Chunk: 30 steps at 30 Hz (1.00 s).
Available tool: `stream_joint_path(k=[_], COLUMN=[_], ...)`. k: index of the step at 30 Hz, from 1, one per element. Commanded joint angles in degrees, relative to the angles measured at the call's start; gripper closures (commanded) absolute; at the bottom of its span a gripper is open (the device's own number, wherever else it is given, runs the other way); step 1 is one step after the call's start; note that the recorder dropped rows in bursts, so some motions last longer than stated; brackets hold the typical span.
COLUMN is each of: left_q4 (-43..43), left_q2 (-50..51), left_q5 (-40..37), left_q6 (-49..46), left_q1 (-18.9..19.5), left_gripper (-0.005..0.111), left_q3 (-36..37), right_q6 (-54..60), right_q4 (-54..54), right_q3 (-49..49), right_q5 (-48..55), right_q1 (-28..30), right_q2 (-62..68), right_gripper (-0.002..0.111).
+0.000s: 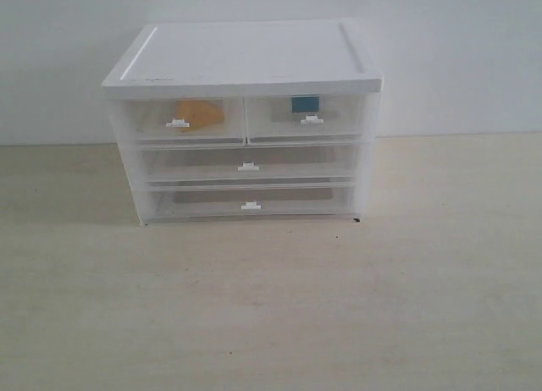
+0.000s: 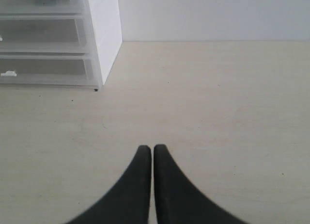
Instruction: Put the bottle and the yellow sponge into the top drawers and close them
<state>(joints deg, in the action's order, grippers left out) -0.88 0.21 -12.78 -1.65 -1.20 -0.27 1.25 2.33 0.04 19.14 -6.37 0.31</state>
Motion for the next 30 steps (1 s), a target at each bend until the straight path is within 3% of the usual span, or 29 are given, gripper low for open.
stream_joint_path(k=[1, 30], left_q4=[0.27, -0.17], left_q2=[-0.21, -0.21], left_q5=[0.13, -4.83], left_q6=[1.26, 1.65], left_q1=[0.05, 0.05], left_gripper=[0.103, 0.103], left_q3=[0.27, 0.27], right_q6=[0.11, 0.11], right_q4=[-0.12, -0.12], right_q3=[-0.04, -0.04], right_q5=[-0.15, -0.15], right_q1=[0.05, 0.05], right_q2=[-0.31, -0.31], right_gripper=[0.108, 0.108])
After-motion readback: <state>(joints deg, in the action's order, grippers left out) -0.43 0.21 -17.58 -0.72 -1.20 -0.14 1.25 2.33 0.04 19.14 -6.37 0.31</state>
